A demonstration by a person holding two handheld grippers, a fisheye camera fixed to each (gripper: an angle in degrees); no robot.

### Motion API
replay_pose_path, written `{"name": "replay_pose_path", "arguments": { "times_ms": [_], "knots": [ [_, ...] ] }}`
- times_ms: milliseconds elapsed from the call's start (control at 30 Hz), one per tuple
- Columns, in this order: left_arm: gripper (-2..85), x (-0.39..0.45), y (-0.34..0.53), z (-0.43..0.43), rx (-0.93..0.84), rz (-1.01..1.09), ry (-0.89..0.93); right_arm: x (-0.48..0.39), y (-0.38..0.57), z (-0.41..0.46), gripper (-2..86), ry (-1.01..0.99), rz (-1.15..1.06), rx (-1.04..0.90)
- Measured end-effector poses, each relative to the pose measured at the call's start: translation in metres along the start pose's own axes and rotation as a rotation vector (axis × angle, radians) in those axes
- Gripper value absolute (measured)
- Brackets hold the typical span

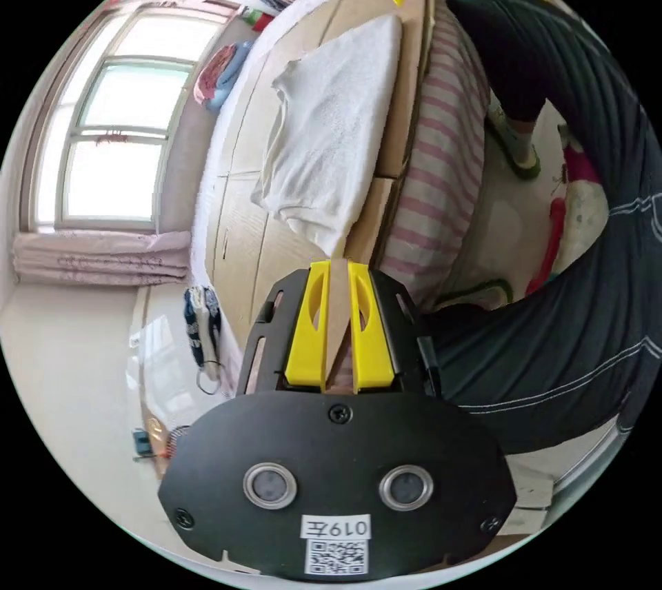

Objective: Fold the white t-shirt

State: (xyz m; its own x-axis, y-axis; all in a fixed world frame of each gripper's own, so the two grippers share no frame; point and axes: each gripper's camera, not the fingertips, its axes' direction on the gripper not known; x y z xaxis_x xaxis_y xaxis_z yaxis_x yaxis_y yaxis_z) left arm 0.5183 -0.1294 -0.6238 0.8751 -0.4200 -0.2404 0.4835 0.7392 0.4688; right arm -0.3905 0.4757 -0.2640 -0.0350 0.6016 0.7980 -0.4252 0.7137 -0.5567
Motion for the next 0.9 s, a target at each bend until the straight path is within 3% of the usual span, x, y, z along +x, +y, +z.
{"name": "replay_pose_path", "arguments": {
  "times_ms": [200,300,467,600,900],
  "knots": [
    [1.5,-0.152,0.021,0.029,0.213,-0.600,0.221,0.004,-0.008,0.026,5.0,0.021,0.105,0.097],
    [2.2,-0.203,0.019,0.066,0.197,-0.731,0.335,0.002,-0.004,0.035,4.1,0.048,0.151,0.138],
    [5.4,-0.262,0.019,0.129,-0.001,-0.806,0.368,0.000,0.003,0.037,1.8,0.046,0.173,0.179],
    [6.4,-0.326,0.052,0.170,0.083,-0.967,0.647,0.003,0.002,0.035,1.0,0.027,0.173,0.185],
    [4.6,-0.412,0.098,0.214,0.085,-1.049,0.763,0.009,-0.004,0.029,0.5,-0.011,0.168,0.185]
  ]
}}
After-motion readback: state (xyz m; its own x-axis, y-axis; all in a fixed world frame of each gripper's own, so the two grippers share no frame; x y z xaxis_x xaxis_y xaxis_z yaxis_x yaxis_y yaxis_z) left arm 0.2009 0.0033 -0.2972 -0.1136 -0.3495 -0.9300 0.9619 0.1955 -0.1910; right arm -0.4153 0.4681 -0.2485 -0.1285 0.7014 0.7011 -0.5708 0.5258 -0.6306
